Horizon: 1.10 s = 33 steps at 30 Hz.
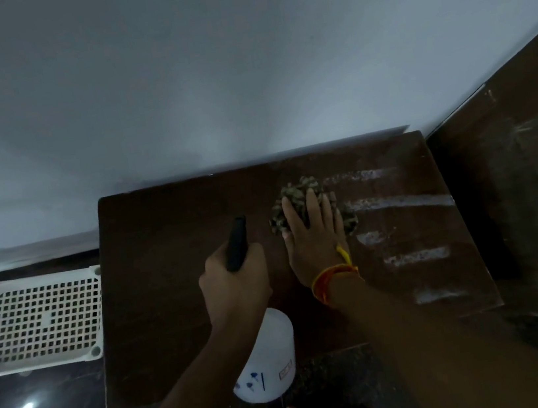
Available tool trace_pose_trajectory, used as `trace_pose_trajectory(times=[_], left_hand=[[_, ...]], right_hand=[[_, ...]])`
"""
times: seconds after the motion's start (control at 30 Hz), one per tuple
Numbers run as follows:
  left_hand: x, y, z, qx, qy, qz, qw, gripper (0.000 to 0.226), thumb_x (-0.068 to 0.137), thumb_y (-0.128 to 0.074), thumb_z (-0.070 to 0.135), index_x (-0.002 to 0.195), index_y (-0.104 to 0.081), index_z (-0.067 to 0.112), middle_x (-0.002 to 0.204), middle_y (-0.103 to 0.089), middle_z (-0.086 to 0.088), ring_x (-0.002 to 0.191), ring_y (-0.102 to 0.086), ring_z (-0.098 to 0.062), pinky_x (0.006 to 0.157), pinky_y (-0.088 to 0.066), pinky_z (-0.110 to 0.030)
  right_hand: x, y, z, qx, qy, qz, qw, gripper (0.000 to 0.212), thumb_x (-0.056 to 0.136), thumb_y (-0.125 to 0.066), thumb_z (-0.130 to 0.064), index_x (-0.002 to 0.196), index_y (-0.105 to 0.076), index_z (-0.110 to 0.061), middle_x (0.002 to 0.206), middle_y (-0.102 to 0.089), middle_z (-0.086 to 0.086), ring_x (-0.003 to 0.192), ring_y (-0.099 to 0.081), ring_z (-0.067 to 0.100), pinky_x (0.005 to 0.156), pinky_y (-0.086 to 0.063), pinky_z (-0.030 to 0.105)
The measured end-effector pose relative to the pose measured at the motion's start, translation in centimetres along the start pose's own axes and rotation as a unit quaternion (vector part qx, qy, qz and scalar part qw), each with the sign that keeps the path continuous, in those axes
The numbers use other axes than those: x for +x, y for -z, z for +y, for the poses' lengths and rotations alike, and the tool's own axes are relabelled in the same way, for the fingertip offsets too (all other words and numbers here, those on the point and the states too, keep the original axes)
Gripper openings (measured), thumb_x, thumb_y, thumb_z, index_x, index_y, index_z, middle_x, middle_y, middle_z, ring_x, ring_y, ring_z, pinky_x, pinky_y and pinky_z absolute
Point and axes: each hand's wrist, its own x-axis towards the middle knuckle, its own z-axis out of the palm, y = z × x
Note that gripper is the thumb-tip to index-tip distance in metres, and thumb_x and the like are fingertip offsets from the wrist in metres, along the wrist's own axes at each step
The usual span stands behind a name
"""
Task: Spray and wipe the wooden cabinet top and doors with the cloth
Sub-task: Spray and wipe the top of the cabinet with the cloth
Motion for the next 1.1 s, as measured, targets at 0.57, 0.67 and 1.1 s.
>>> trace_pose_trajectory(times=[0.57,0.67,1.1], left_hand=[[1.0,0.7,1.4,-0.010,-0.008,-0.023,1.000,0.007,0.094,-0.057,0.019,0.089,-0.060,0.017,0.082,-0.065,-0.009,0.061,-0.061,-0.016,0.052,-0.048,-0.026],[1.0,0.8,1.9,-0.018,-0.006,-0.027,0.999,0.008,0.095,-0.057,0.020,0.088,-0.061,0.018,0.084,-0.066,-0.010,0.062,-0.062,-0.017,0.054,-0.049,-0.029],[-0.1,-1.1,1.4,-0.003,-0.025,-0.010,1.000,0.009,0.094,-0.057,0.017,0.087,-0.060,0.013,0.076,-0.063,-0.011,0.056,-0.058,-0.017,0.044,-0.049,-0.020]], right_hand=[[5.2,0.6,-0.8,-0.002,0.008,0.013,1.000,0.057,0.097,-0.033,-0.042,0.149,-0.010,-0.035,0.159,0.000,0.009,0.145,0.003,0.033,0.117,0.000,0.049],[2.4,0.4,-1.0,-0.005,0.013,0.000,1.000,0.057,0.098,-0.032,-0.041,0.149,-0.009,-0.035,0.159,0.001,0.009,0.145,0.003,0.034,0.116,0.000,0.049],[7.3,1.0,0.5,0.009,0.049,0.024,0.998,0.055,0.097,-0.035,-0.040,0.148,-0.015,-0.037,0.159,-0.003,0.007,0.145,0.000,0.032,0.117,-0.003,0.050]])
